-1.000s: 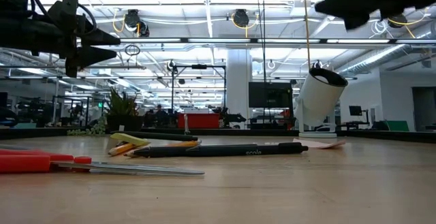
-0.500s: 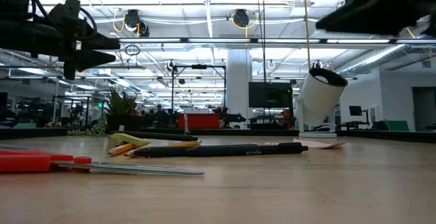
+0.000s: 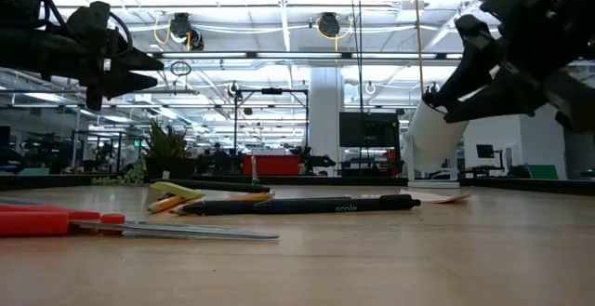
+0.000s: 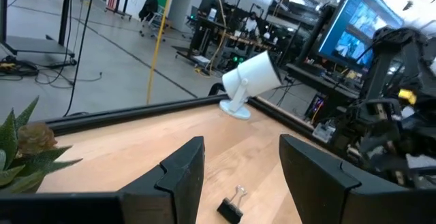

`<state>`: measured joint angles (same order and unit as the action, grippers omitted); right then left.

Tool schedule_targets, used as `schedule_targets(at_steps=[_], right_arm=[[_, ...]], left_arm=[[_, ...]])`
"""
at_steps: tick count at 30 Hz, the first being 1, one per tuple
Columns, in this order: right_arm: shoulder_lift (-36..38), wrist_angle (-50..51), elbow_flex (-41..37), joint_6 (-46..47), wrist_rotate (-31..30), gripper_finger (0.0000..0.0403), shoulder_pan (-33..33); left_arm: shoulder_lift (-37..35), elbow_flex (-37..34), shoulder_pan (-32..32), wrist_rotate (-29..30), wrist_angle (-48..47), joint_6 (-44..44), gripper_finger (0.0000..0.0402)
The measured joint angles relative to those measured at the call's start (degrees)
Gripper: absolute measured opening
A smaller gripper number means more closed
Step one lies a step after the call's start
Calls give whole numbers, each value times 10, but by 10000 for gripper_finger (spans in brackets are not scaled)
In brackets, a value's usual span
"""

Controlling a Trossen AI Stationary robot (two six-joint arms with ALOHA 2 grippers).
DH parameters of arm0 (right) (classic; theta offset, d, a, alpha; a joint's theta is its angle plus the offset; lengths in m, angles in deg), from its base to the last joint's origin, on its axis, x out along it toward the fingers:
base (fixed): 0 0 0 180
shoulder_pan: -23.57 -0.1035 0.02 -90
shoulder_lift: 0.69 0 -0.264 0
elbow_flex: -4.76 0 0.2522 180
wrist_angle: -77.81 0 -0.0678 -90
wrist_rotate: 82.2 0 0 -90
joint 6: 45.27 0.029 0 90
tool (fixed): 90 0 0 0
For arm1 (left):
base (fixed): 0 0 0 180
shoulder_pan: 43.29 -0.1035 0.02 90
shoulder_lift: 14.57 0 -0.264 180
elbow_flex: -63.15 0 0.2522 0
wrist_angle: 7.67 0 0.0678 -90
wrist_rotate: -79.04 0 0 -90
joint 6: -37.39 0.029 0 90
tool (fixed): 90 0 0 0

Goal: Pick and place office supplies into organizer
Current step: Put the pink sticky note into the desk organizer

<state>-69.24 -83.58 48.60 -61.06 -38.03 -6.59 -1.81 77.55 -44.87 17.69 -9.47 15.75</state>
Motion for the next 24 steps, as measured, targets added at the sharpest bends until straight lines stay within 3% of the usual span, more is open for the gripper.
schedule_targets(at_steps=[4,9,15,24], right_arm=[[-35,40,27,44,71,135,11],[-85,113,63,44,114,136,22],[-131,146,100,60,208,134,35],[-176,152,106,42,222,131,35]], left_arm=[[0,0,0,6,-1,1,196],[0,0,0,15,-2,0,196],[0,0,0,15,-2,1,196],[0,0,0,15,-3,3,196]])
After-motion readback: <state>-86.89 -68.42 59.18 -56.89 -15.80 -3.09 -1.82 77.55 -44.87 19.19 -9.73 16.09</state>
